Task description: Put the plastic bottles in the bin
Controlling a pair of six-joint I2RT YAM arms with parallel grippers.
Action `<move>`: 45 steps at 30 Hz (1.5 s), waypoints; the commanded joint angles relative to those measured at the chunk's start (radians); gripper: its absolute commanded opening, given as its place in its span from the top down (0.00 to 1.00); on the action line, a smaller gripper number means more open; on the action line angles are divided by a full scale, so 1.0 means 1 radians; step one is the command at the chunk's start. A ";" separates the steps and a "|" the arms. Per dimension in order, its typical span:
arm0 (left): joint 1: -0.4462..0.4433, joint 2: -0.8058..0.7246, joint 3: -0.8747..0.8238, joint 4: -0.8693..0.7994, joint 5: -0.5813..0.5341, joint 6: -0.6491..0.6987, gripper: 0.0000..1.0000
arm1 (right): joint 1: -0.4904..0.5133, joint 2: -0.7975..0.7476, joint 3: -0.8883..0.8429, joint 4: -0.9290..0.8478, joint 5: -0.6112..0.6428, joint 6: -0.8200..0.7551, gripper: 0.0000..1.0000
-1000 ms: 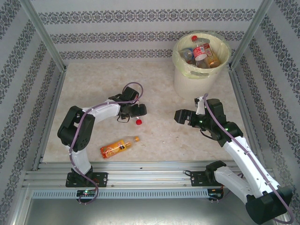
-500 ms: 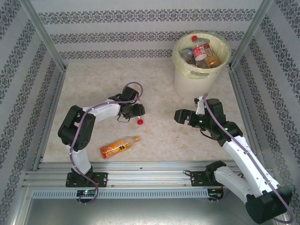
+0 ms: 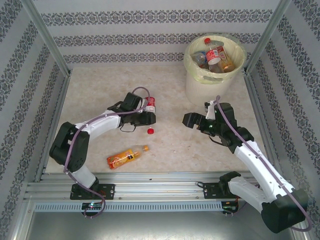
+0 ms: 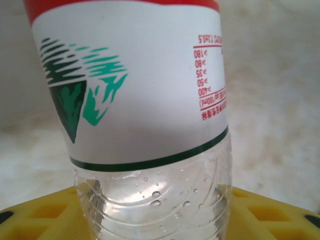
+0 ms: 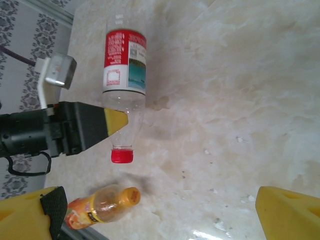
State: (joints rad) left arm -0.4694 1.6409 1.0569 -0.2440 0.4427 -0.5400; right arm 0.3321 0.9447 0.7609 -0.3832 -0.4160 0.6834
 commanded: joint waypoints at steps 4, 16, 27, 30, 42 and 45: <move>-0.022 -0.111 -0.060 0.202 0.270 0.132 0.41 | 0.019 0.051 -0.007 0.185 -0.119 0.112 0.03; -0.125 -0.209 -0.149 0.449 0.371 0.060 0.39 | 0.080 0.162 0.063 0.311 -0.127 0.172 0.04; -0.178 -0.213 -0.138 0.445 0.358 0.077 0.37 | 0.102 0.192 0.094 0.339 -0.114 0.183 0.15; -0.187 -0.212 -0.128 0.437 0.357 0.083 0.37 | 0.101 0.192 0.098 0.331 -0.105 0.178 0.20; -0.200 -0.211 -0.108 0.427 0.354 0.093 0.34 | 0.102 0.180 0.116 0.305 -0.097 0.164 0.39; -0.199 -0.215 -0.100 0.416 0.338 0.103 0.23 | 0.102 0.165 0.126 0.276 -0.083 0.150 0.41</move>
State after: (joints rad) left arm -0.6548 1.4483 0.9188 0.1497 0.7788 -0.4671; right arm 0.4236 1.1324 0.8448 -0.0933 -0.5129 0.8577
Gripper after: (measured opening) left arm 0.753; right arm 0.599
